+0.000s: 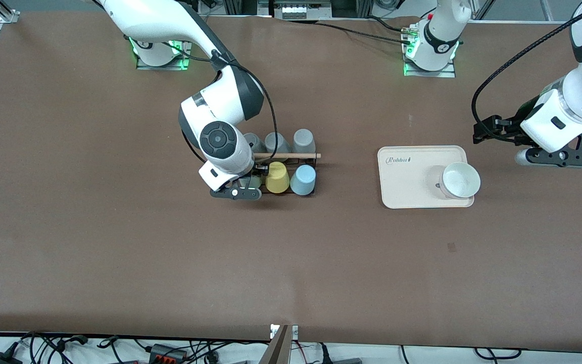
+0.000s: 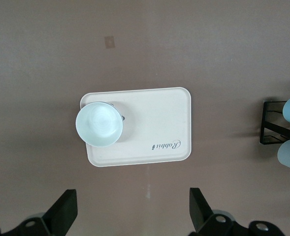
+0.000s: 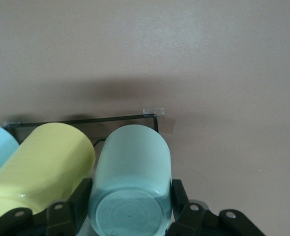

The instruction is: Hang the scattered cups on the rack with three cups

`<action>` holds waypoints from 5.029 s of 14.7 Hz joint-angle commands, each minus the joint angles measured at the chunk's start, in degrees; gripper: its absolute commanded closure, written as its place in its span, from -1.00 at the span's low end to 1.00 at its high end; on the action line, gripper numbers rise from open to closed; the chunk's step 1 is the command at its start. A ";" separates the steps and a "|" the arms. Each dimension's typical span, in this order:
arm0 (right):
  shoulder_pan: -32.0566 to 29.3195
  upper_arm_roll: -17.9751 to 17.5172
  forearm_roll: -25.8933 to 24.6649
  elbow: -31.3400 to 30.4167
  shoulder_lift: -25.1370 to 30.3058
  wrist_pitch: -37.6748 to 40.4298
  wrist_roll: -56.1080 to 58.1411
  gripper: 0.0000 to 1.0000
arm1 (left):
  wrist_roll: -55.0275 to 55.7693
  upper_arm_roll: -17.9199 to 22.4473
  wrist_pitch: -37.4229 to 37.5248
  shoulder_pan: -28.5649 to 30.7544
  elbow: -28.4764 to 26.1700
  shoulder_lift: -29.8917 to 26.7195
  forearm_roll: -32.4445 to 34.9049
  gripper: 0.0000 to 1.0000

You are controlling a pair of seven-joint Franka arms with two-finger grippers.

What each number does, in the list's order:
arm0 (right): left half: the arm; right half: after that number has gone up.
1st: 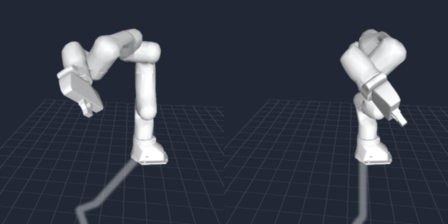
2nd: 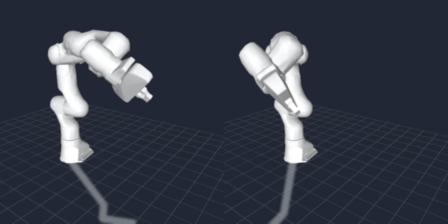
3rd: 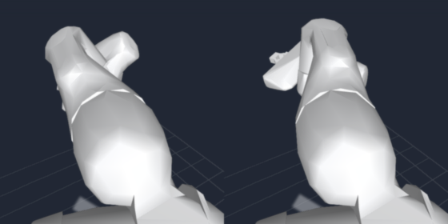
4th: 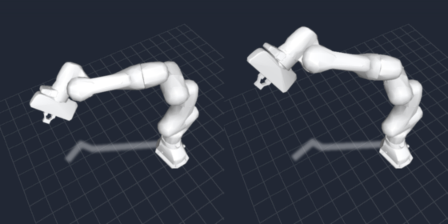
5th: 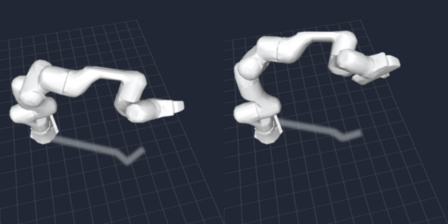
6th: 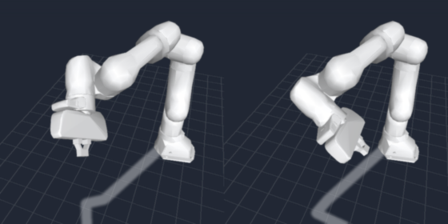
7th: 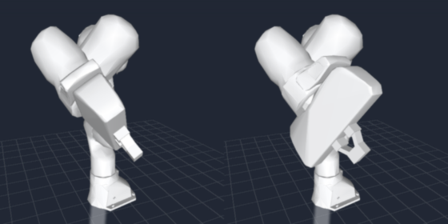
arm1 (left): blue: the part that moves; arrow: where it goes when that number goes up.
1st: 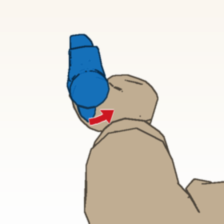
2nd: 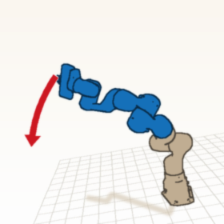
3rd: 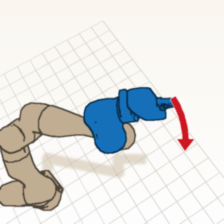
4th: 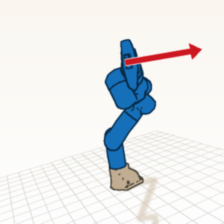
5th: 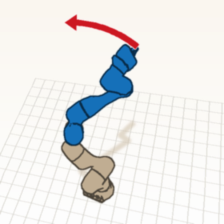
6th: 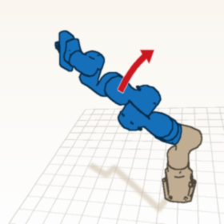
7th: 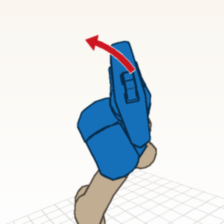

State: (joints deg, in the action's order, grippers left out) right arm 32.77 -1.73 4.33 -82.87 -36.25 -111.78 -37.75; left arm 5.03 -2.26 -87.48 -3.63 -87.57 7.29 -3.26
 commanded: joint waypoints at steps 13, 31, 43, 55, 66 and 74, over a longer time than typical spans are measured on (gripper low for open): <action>-15.45 1.20 0.16 15.28 6.09 17.02 6.17 -1.00 | -0.37 -0.03 0.38 0.47 -0.84 -1.22 -1.04 -1.00; -34.70 2.61 -4.85 -0.77 27.35 16.08 33.96 -1.00 | -0.37 -0.03 0.21 0.47 -0.76 -1.05 -1.48 -1.00; -35.76 2.87 -4.24 -14.88 37.39 11.41 40.82 -1.00 | -0.37 0.06 0.30 0.47 -0.76 -1.14 -0.69 -1.00; -35.50 2.52 -4.41 -14.87 37.57 11.85 40.65 -1.00 | -0.37 -0.20 0.38 0.47 0.30 -1.14 1.86 -1.00; -36.73 1.90 -4.24 -15.05 37.83 12.20 40.91 -1.00 | -0.37 -0.73 0.21 0.47 0.30 -0.96 1.77 -1.00; -36.55 1.82 -4.68 -15.13 38.09 12.20 41.52 -1.00 | -0.37 -0.82 0.21 0.47 0.30 -0.96 1.77 -1.00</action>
State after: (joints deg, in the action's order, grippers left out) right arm -3.30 0.70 -0.21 -97.60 0.69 -100.06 2.53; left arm 5.01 -2.54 -87.59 -3.40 -87.16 7.05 -2.30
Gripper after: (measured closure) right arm 0.000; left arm 0.000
